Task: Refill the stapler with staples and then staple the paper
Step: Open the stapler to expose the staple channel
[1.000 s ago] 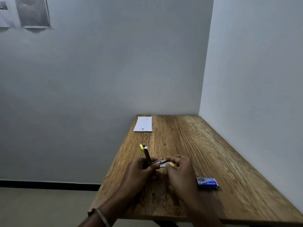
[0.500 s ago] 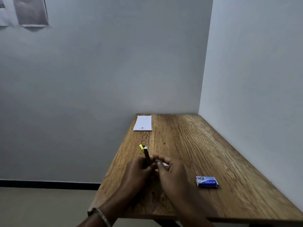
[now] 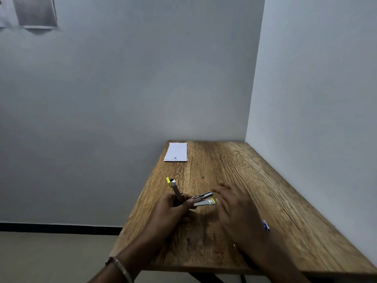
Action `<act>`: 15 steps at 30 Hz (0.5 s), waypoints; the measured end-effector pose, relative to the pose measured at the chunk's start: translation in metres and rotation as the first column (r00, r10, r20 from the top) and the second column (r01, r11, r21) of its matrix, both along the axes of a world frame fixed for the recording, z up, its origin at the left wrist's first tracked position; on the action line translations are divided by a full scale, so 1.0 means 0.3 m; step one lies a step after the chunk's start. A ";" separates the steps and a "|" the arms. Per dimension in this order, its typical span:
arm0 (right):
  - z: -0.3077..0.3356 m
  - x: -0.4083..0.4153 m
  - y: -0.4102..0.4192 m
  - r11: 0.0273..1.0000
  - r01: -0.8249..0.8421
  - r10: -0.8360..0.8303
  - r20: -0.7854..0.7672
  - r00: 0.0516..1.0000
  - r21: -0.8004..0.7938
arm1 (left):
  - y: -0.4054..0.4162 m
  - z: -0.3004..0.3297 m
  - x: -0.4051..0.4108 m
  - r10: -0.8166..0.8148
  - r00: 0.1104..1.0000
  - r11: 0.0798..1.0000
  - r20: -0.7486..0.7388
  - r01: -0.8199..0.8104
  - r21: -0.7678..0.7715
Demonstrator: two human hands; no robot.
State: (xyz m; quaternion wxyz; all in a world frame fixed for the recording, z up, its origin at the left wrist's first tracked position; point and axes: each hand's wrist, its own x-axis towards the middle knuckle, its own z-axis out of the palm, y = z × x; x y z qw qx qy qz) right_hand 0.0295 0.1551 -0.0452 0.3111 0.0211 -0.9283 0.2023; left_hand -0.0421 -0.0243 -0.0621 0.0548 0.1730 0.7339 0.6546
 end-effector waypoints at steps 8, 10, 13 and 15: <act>0.006 0.001 0.000 0.964 -0.029 -0.005 0.129 0.992 0.265 | 0.002 0.001 0.011 -0.002 1.000 1.000 -0.031 0.001 -0.010; 0.012 -0.004 0.001 0.964 -0.048 0.019 0.113 0.993 0.261 | 0.003 -0.001 0.010 0.000 0.999 1.000 -0.045 -0.001 -0.010; 0.011 -0.003 0.000 0.974 -0.091 0.071 0.100 0.992 0.209 | 0.004 -0.005 0.008 0.004 0.999 1.000 -0.049 -0.004 -0.003; 0.005 -0.002 0.000 0.982 -0.108 0.093 0.103 0.990 0.156 | 0.002 -0.009 0.005 0.002 0.998 1.000 -0.066 -0.002 -0.014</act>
